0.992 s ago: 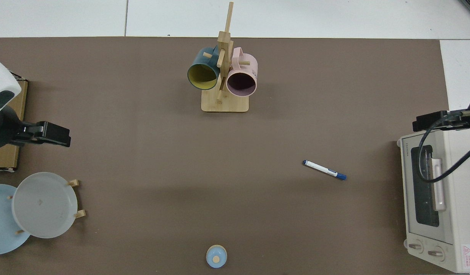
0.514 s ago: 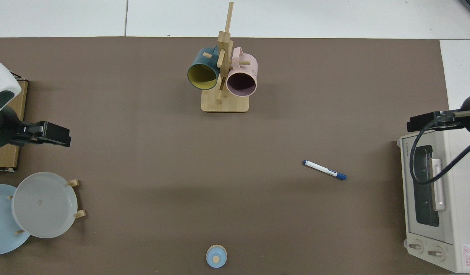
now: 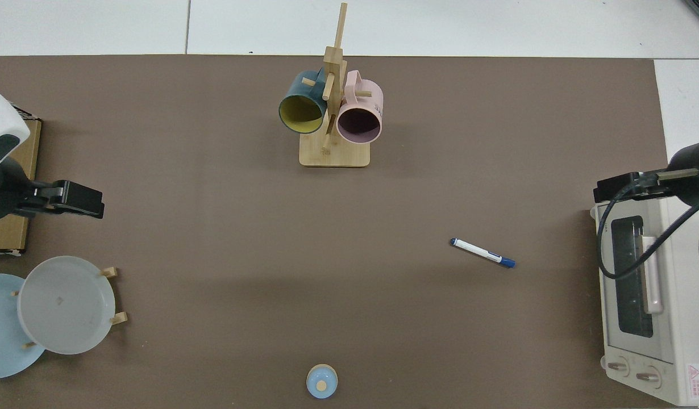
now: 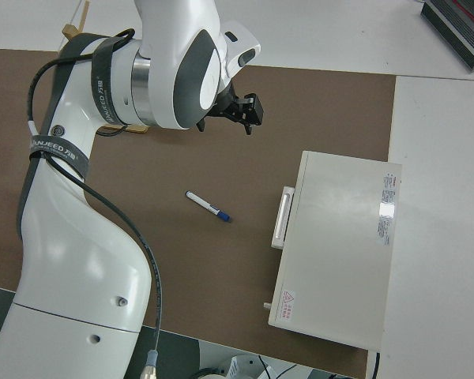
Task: Put markers into pen holder
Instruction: 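Move the right gripper down over the white marker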
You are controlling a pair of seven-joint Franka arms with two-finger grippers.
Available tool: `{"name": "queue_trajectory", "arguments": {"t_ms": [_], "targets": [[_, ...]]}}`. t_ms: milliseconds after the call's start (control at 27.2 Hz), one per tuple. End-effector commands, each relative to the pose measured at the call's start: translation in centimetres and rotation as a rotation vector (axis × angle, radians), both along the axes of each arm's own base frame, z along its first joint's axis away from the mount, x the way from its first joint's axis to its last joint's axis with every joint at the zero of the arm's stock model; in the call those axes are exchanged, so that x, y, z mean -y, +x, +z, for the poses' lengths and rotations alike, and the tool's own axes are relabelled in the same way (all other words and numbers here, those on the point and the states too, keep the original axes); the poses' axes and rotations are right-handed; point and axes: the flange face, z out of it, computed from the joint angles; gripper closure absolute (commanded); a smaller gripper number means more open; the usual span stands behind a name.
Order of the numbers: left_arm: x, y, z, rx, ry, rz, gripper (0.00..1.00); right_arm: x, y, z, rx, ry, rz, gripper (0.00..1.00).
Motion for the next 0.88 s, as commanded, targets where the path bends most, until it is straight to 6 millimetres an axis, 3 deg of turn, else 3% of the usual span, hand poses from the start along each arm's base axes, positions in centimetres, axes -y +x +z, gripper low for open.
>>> {"name": "queue_trajectory", "arguments": {"t_ms": [0,367,588,845], "targets": [[-0.3,-0.6,0.4,-0.005,0.014,0.015,0.00,-0.2,-0.9,0.5,0.021,0.003,0.008,0.00],[-0.3,-0.6,0.4,-0.005,0.014,0.015,0.00,-0.6,-2.0,0.2,0.002,0.007,-0.017,0.00],[-0.3,-0.6,0.4,-0.005,0.014,0.015,0.00,-0.6,-3.3,-3.3,-0.068,0.015,-0.409,0.00],[-0.3,-0.6,0.4,-0.005,0.014,0.015,0.00,-2.5,-4.2,-5.3,-0.131,0.016,-0.763,0.00]]}}
